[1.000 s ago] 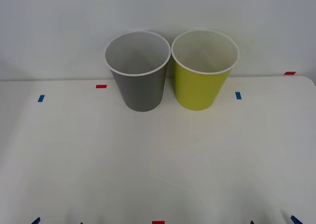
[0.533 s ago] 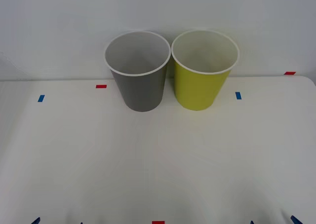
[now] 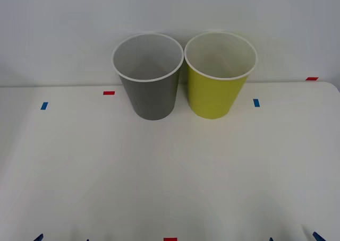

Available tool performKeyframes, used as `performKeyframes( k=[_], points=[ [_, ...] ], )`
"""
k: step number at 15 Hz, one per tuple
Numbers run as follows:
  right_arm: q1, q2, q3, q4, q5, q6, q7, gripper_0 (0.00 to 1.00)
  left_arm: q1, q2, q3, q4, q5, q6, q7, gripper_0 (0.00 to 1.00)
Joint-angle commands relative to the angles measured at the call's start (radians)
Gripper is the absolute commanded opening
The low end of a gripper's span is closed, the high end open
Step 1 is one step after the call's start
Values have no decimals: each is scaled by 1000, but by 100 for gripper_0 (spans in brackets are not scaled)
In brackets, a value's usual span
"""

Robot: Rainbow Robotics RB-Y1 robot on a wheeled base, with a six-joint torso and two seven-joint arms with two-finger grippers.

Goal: Put cans in the gray bin and PET bottles in the light green bin.

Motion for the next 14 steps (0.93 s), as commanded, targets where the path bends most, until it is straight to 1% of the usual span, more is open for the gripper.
performKeyframes(
  k=[1, 14],
  points=[
    [0, 0, 0, 0, 0, 0, 0, 100, 0, 0, 0, 0, 0, 0, 0, 100],
    [0, 0, 0, 0, 0, 0, 0, 100, 0, 0, 0, 0, 0, 0, 0, 100]
  ],
)
